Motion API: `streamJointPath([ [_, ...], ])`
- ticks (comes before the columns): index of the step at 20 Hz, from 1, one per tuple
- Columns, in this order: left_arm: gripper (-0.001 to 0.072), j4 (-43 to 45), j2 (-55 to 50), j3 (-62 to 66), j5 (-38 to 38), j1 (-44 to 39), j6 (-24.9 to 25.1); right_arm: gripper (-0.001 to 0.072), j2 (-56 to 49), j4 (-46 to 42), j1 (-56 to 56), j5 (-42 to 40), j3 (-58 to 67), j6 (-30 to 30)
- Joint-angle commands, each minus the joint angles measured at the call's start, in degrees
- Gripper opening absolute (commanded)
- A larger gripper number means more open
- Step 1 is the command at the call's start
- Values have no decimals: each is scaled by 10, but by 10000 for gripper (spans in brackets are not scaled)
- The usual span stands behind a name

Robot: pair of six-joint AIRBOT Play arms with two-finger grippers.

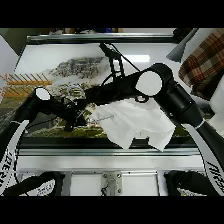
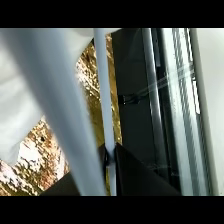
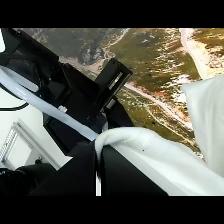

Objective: Fold the clothes and pants, and hang the long-sleeved shirts on hangers.

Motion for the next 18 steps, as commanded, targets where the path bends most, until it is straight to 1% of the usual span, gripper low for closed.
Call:
streamJointPath([
  [1, 15, -6, 0, 1, -3, 0, -1, 32, -1, 1, 1, 14, 0, -15],
  [2, 15, -6, 0, 1, -2, 0, -1, 34, -1, 1, 0, 27, 0, -16],
  [3, 15, -6, 0, 1, -3, 0, -1, 78, -1, 0, -1, 41, 0, -17],
  [4, 16, -6, 0, 1, -3, 0, -1, 240, 0, -2, -1, 54, 0, -17],
  [5, 15, -6, 0, 1, -3, 0, -1, 318, 0, -4, -1, 63, 0, -18],
  [9, 15, -6, 0, 1, -4, 0, -1, 320, 11, -16, -1, 72, 0, -42],
  [10, 16, -6, 0, 1, -4, 0, -1, 369, 18, -29, -1, 72, 0, -42],
  [11, 16, -6, 0, 1, -4, 0, -1, 480, 25, -40, -1, 74, 0, -42],
  [12, 15, -6, 0, 1, -4, 0, -1, 561, 34, -56, -1, 81, 0, -42],
  [13, 16, -6, 0, 1, -4, 0, -1, 581, 42, -69, -1, 92, 0, -42],
  [15, 15, -6, 0, 1, -4, 0, -1, 585, 59, -93, -1, 125, 0, -42],
  [18, 16, -6, 0, 1, -4, 0, -1, 590, 83, -94, -16, 166, 0, -49],
])
